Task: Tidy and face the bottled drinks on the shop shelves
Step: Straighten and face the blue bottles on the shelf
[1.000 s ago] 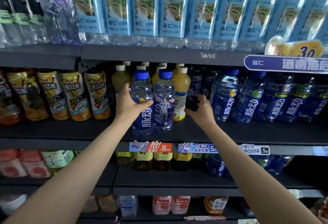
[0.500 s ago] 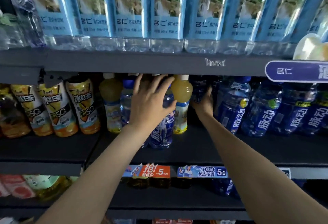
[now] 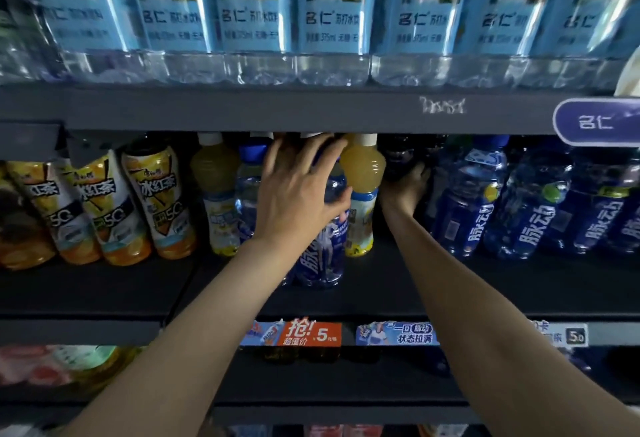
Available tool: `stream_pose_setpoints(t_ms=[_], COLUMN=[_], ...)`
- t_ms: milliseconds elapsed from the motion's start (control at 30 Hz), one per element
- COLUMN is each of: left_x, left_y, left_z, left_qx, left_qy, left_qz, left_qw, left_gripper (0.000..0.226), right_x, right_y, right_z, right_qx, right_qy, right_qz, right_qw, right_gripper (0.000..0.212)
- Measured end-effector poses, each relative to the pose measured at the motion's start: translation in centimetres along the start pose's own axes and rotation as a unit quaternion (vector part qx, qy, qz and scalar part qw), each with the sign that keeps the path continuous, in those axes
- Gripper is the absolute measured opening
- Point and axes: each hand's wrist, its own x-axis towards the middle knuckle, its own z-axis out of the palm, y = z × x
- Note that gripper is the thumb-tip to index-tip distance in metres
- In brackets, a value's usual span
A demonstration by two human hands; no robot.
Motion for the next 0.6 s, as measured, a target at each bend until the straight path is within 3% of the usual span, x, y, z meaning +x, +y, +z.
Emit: stream_pose_setpoints(t_ms=[267,367,500,600], left_x=[-0.1,-0.2,-0.2,-2.5], left_y=[0.4,0.6,1.3,2.8], left_z=[-0.5,-0.7,-1.7,-3.3], left_qx=[-0.018,-0.023,-0.033,-0.117], left_qy=[-0.035,-0.064,-0.080,-0.066], left_qz=[-0.019,-0.025,-0.033,0.023], left_qw=[0.999,0.997,0.996,0.991], left_gripper=[0.053,0.057,0.064,0.063], right_x=[-9.1,-10.0,-9.9,-10.4], right_y=[1.2,0.5,-0.6,-0.7], right_z=[-7.3,-8.6,-10.7,-13.2], right_qx=[0.027,0.041,0.039,0.115], right_qy=[0.004,-0.045,-0.111,-0.162], right_qz=[-0.056,-0.027,-0.004,0.017], right_qw=[0.998,0.998,0.993,0.980], right_gripper=[0.076,0.082,0.069,0.077])
